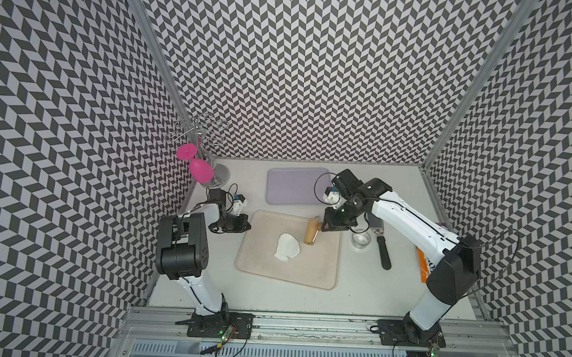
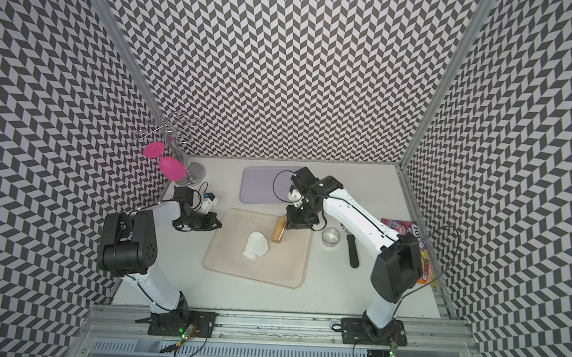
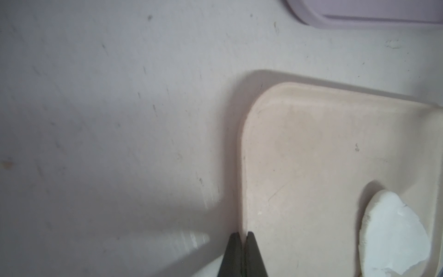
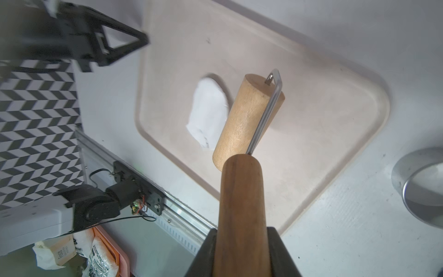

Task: Roll out the dumpling wrappers from the dough
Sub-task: Flatten out the dough on the work surface.

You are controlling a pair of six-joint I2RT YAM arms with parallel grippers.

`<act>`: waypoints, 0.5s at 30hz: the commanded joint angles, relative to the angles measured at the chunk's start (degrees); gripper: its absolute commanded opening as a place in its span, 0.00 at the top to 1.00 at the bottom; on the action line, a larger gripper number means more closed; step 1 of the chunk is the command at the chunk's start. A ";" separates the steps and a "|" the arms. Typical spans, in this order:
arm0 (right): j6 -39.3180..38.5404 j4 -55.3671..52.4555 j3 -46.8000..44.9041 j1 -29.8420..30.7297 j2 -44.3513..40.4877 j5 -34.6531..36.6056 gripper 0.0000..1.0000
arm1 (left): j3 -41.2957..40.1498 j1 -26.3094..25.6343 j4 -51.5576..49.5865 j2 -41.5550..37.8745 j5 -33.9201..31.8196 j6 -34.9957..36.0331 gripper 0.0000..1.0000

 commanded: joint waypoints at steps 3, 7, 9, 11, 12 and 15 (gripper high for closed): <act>1.66 0.05 8.68 5.05 5.22 -2.20 1.00 | -0.81 0.52 -1.47 -0.69 0.88 1.22 1.00; 2.92 2.89 10.08 5.64 8.46 -3.45 1.00 | -0.73 0.54 -1.47 -0.61 0.87 1.07 1.00; 3.25 5.90 9.75 5.99 9.82 -4.07 1.00 | -0.87 0.56 -1.47 -0.54 0.79 1.22 1.00; 3.08 6.89 9.42 6.42 11.21 -4.45 1.00 | -0.80 0.48 -1.32 -0.66 0.68 1.22 1.00; 3.15 7.36 9.16 6.61 11.87 -4.42 1.00 | -0.87 0.54 -1.38 -0.61 0.70 1.22 1.00; 3.44 10.19 7.63 6.81 13.22 -5.66 1.00 | -0.72 0.54 -1.38 -0.39 0.79 1.11 1.00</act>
